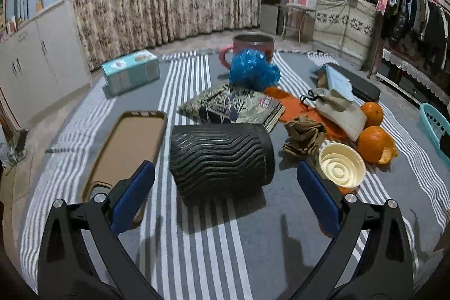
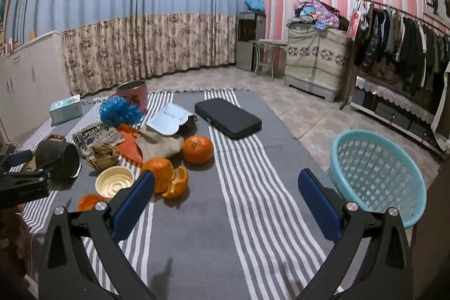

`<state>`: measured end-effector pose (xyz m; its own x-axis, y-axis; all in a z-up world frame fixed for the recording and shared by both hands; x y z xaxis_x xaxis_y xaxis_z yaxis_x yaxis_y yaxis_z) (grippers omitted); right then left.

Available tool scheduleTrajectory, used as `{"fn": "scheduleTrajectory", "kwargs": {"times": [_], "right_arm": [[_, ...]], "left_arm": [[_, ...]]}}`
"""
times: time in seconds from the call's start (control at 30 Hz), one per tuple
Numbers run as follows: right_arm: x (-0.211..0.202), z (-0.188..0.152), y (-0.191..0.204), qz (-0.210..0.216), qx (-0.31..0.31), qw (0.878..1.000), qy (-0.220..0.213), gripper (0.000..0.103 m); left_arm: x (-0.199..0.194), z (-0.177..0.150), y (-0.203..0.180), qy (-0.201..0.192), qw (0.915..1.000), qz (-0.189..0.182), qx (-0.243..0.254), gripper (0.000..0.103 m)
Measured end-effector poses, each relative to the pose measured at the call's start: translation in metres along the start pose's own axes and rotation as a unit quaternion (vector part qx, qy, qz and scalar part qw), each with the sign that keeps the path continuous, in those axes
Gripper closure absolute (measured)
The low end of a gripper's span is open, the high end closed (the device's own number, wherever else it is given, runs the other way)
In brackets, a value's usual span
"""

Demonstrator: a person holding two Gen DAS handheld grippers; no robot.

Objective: Collect trash
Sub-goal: 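Reach the left tool to the black cylindrical sleeve and close on it, then lift the black sleeve with the left tool while the right tool grasps the orange lid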

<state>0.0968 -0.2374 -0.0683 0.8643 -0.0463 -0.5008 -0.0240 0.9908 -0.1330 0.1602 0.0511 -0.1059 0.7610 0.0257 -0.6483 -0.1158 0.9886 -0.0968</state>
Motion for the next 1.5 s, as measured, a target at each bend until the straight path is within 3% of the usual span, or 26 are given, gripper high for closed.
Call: {"fn": "scheduleTrajectory", "kwargs": {"times": [0.03,0.17,0.33,0.37,0.43,0.67,0.83,0.93,1.03,1.1,1.23,1.3,1.5], "right_arm": [[0.002,-0.001,0.001,0.004,-0.001,1.000,0.005,0.004],[0.013,-0.007,0.007,-0.001,-0.003,0.999,0.034,0.004],[0.012,-0.009,0.024,0.021,0.000,0.999,0.043,0.004],[0.011,-0.010,0.030,0.027,-0.002,0.999,0.043,0.004],[0.010,-0.009,0.041,0.036,-0.004,0.998,0.043,0.004],[0.014,-0.024,0.101,0.083,-0.019,0.994,0.064,0.004],[0.022,-0.030,0.129,0.089,-0.036,0.992,0.083,0.004],[0.029,-0.028,0.135,0.090,-0.038,0.991,0.096,0.004],[0.033,-0.024,0.140,0.094,-0.041,0.989,0.103,0.006],[0.037,-0.024,0.144,0.092,-0.051,0.988,0.111,0.025],[0.043,-0.027,0.144,0.106,-0.050,0.985,0.124,0.042],[0.041,-0.027,0.142,0.119,-0.046,0.985,0.120,0.059],[0.035,-0.030,0.129,0.138,-0.032,0.984,0.109,0.063]], "left_arm": [[0.005,0.001,0.001,0.008,1.0000,-0.002,-0.002,0.008],[0.021,0.001,0.001,0.045,0.9987,-0.023,-0.007,0.034],[0.013,0.001,0.005,0.031,0.9989,-0.032,-0.012,0.035],[0.008,0.002,0.007,0.026,0.9992,-0.029,-0.010,0.037],[0.000,0.002,0.013,0.023,0.9992,-0.030,-0.010,0.050],[-0.021,-0.014,0.048,0.021,0.9995,-0.017,-0.017,0.054],[-0.030,-0.026,0.070,0.018,0.9995,-0.004,-0.024,0.051],[-0.027,-0.031,0.078,0.027,0.9993,0.001,-0.027,0.041],[-0.027,-0.034,0.082,0.024,0.9992,0.010,-0.031,0.025],[-0.027,-0.036,0.083,0.024,0.9992,0.013,-0.030,0.021],[-0.027,-0.036,0.087,0.027,0.9988,0.019,-0.036,0.020],[-0.028,-0.034,0.089,0.028,0.9985,0.018,-0.044,0.020],[-0.046,-0.035,0.095,0.019,0.9976,0.034,-0.057,0.011]]}}
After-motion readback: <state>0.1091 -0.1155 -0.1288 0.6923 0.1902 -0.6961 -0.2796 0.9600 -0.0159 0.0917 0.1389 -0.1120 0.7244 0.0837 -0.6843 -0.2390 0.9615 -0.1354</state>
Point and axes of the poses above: each gripper's, at about its wrist camera, not at the fingertips, and x roughly the way its jaws point, y to its left, z to its top, the point moved 3 cm from there along x, roughly the way its jaws point, and after that the axes turned 8 degrees about -x, right-handed, at the moved point
